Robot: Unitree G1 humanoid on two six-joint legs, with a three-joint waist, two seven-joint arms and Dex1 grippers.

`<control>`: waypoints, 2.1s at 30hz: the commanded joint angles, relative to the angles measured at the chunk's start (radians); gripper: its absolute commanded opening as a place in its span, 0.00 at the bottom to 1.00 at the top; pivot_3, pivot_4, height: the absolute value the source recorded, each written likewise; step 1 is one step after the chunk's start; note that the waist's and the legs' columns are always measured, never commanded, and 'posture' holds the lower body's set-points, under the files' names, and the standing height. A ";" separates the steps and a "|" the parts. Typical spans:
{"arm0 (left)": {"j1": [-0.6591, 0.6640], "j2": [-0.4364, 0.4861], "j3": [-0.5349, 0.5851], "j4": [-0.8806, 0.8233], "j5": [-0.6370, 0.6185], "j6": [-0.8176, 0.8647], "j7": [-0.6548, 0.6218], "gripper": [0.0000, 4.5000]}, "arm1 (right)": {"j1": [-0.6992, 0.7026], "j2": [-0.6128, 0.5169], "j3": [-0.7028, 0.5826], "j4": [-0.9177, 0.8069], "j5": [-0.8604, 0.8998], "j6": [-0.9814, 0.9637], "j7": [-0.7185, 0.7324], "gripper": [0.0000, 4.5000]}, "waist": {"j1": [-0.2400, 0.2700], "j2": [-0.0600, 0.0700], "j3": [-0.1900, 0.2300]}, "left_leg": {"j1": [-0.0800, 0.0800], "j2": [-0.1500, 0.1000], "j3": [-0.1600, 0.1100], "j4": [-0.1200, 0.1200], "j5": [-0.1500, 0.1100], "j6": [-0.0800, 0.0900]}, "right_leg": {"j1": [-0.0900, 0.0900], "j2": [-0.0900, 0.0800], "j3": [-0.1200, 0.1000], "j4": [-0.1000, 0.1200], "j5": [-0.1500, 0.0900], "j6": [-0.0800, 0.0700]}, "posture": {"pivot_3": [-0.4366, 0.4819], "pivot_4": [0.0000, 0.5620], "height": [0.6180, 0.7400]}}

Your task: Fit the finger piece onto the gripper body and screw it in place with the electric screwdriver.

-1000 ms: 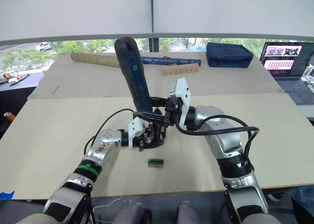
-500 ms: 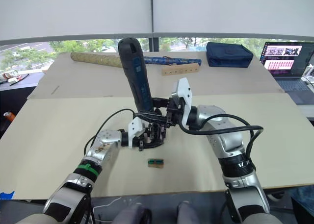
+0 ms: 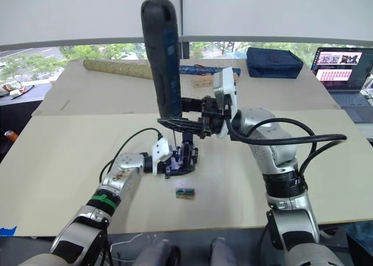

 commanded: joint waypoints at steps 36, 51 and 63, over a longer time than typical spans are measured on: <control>0.408 0.460 0.261 -0.434 -0.294 0.054 -0.263 1.00 | 0.502 -0.328 -0.437 -0.306 0.189 -0.039 0.053 0.42 | 0.000 0.003 0.003 | -0.001 0.004 0.000 -0.002 -0.004 0.005 | -0.001 -0.007 0.006 -0.003 -0.001 -0.003 | 0.48 0.27 1.00; 0.406 0.317 0.003 -0.649 -0.168 0.173 -0.119 1.00 | 0.407 -0.101 -0.057 -0.431 0.072 -0.129 -0.001 0.42 | 0.007 0.002 0.004 | 0.000 0.001 0.000 0.000 -0.004 0.006 | 0.000 -0.002 -0.001 -0.002 -0.001 -0.003 | 0.48 0.27 1.00; 0.336 0.201 -0.123 -0.548 -0.050 0.154 -0.041 1.00 | 0.366 -0.055 0.072 -0.312 -0.025 -0.187 0.051 0.42 | 0.006 0.001 0.004 | 0.000 0.001 0.000 0.000 0.000 0.000 | 0.000 0.001 -0.001 -0.001 -0.001 -0.002 | 0.48 0.27 1.00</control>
